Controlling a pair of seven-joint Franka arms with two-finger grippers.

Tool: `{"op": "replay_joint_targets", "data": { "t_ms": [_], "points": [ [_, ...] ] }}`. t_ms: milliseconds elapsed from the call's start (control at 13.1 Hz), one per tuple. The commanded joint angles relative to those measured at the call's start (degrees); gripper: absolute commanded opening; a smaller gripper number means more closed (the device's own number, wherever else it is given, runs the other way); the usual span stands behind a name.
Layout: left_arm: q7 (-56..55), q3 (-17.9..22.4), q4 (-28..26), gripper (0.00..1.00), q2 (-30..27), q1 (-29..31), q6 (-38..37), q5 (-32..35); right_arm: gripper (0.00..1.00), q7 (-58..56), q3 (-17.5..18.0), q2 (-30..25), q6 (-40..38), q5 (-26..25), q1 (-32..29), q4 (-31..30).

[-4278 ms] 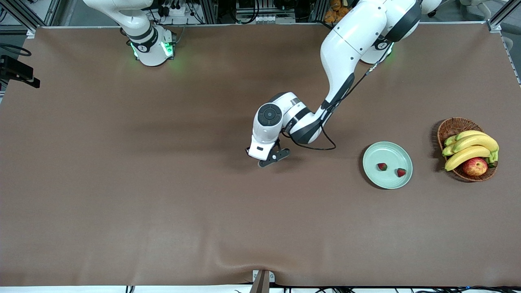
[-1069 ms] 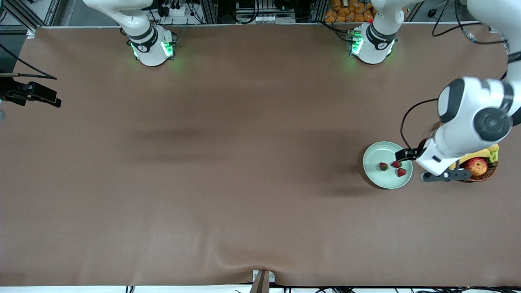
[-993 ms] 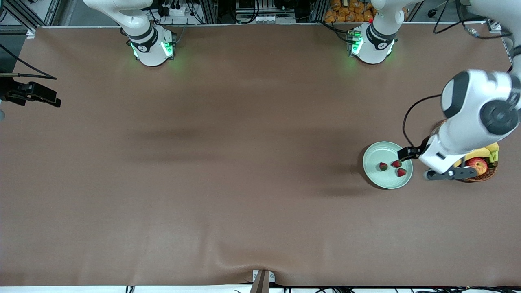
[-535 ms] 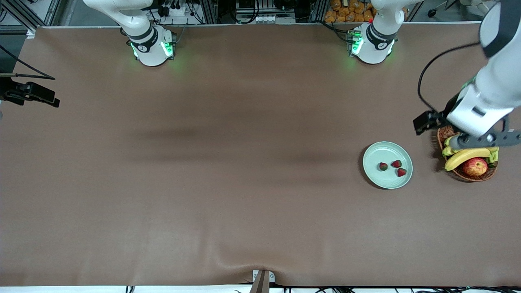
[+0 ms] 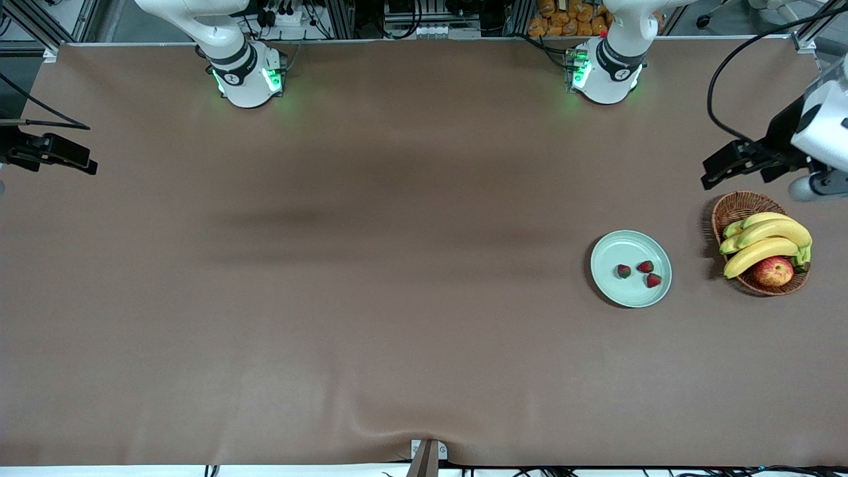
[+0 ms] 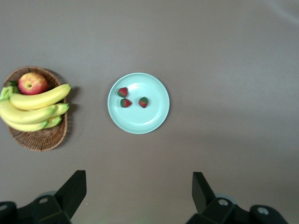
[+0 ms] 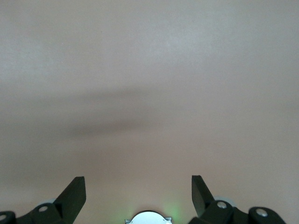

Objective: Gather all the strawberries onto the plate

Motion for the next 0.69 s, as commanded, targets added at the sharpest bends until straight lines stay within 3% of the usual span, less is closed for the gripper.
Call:
{"op": "replay_joint_targets", "data": {
  "t_ms": [0,611],
  "points": [
    [1.0,6.1,-4.9,1.0,-4.9,-4.9,-0.1,-1.2,1.0,0.6,0.2,0.1,-0.6,-0.7,-0.4,2.0],
    [6.7,7.4,-6.4,1.0,-7.5,-5.2,-2.5,-2.5,1.0,0.6,0.1,1.0,-0.6,-1.2,-0.5,1.8]
  ]
}}
